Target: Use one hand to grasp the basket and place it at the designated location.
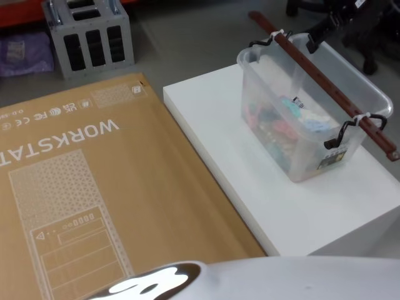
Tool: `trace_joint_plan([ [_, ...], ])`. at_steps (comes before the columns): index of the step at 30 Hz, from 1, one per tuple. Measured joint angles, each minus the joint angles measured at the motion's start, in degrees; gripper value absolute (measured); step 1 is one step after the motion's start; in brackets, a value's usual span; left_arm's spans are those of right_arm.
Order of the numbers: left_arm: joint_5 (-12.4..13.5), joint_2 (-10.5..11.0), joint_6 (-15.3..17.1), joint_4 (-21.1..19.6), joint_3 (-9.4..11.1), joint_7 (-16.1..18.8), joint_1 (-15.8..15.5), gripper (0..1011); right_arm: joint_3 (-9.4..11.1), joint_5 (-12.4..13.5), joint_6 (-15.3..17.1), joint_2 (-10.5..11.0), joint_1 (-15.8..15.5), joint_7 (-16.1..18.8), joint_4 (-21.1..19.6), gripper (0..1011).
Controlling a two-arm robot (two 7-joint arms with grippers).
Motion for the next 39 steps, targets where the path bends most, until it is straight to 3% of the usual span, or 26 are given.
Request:
trace_joint_plan([
  [12, 0.00, 0.00, 0.00, 0.00, 0.00, 0.00, 0.00, 0, 0.06, -1.50, -3.10, -2.93, 0.50, 2.13, 3.17, 1000],
  [19, 0.00, 0.00, 0.00, 0.00, 0.00, 0.00, 0.00, 0, -1.65, -2.31, -4.79, -5.00, 1.24, 3.72, 5.19, 1000],
  [39, 0.00, 0.00, 0.00, 0.00, 0.00, 0.00, 0.00, 0, -6.43, -3.55, -4.70, -8.32, 2.23, 5.27, 10.68, 1000],
])
